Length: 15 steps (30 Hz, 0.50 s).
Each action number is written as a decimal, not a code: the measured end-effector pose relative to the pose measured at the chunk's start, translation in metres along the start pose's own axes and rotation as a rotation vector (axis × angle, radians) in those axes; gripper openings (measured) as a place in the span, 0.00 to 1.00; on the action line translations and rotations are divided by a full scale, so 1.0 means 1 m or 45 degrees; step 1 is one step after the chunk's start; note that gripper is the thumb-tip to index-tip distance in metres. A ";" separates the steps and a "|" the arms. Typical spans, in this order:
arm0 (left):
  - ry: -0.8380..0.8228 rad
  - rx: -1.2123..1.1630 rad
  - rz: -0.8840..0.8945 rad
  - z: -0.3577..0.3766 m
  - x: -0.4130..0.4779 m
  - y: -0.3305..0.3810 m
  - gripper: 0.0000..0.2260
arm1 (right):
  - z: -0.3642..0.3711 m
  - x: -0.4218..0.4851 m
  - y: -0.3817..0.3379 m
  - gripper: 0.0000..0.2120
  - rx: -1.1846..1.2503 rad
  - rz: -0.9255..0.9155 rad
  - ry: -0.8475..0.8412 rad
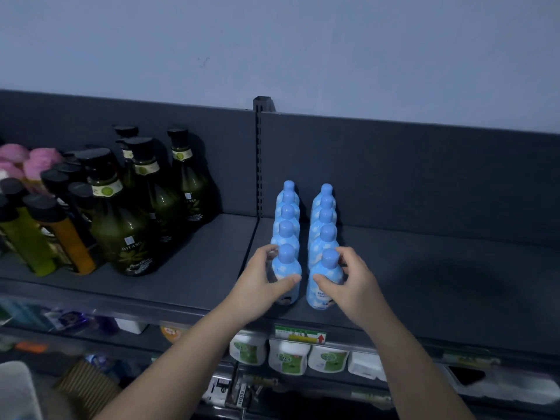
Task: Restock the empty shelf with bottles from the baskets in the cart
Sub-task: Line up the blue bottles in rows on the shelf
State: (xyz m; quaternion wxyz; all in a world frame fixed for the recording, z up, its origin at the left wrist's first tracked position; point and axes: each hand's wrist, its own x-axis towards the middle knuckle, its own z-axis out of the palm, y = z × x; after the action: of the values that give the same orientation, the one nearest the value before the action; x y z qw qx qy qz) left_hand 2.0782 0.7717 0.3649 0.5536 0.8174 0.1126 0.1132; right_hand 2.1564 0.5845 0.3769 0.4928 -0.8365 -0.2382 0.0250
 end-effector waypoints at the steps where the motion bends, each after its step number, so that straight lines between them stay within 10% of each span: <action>1: 0.023 0.022 0.008 -0.003 -0.001 0.003 0.28 | -0.002 0.001 -0.003 0.16 -0.024 0.014 -0.027; 15: 0.093 1.273 -0.348 -0.083 -0.085 -0.023 0.41 | 0.053 -0.012 -0.093 0.35 -0.959 -0.508 -0.323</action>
State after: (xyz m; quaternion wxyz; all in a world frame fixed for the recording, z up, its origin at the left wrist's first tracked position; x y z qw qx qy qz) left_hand 1.9701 0.8265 0.3685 0.1008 0.9553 0.2780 0.0008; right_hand 2.0962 0.6599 0.4256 0.1157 -0.8857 -0.4461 -0.0566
